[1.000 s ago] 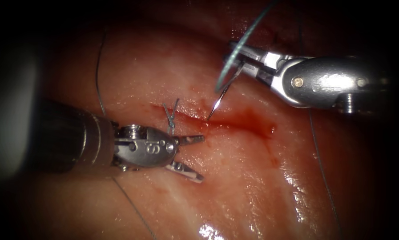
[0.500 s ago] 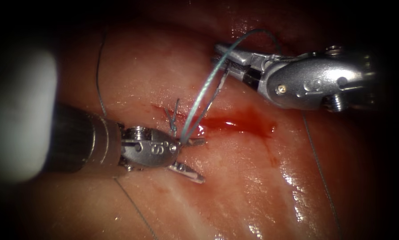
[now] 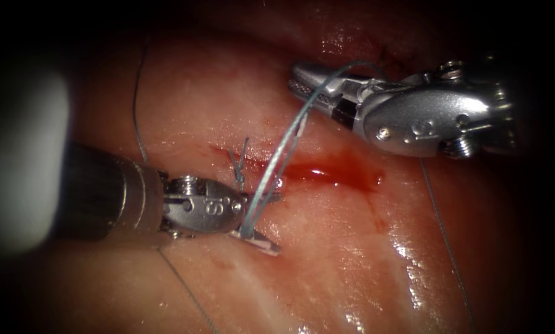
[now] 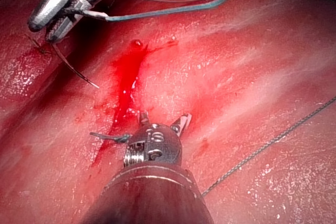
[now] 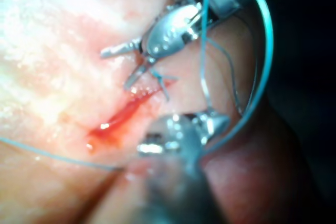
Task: Wound Closure
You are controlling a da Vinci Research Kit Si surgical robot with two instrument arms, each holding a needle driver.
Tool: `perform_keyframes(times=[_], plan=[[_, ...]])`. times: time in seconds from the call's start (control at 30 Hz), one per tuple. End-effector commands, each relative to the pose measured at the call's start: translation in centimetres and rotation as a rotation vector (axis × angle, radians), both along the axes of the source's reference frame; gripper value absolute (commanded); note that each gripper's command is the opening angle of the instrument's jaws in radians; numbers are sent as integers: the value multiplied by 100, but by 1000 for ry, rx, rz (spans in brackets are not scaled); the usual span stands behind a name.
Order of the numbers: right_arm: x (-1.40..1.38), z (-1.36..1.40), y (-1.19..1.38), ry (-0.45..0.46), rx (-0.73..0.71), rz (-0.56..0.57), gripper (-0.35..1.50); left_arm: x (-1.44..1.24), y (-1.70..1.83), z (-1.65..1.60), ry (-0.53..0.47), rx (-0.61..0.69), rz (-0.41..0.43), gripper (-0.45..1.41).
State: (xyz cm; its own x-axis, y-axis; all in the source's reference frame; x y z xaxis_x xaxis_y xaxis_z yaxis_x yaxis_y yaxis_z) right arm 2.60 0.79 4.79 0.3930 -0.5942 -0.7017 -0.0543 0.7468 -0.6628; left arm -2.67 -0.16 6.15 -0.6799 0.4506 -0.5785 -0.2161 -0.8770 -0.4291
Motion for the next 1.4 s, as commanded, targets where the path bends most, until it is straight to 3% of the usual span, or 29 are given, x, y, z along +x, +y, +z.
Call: perform_keyframes(times=[0.03,0.83,1.07,1.4], plan=[[7,7,-1,6,0,-5,-35,-4,-7,6,-2,4,2,37],[14,23,-13,-1,-52,-17,-35,0,-5,0,-5,9,5,37],[12,8,-27,-25,-271,-102,-35,2,-5,0,-6,9,7,37],[-15,10,-31,98,-310,-57,-35,3,-5,0,-6,9,8,36]])
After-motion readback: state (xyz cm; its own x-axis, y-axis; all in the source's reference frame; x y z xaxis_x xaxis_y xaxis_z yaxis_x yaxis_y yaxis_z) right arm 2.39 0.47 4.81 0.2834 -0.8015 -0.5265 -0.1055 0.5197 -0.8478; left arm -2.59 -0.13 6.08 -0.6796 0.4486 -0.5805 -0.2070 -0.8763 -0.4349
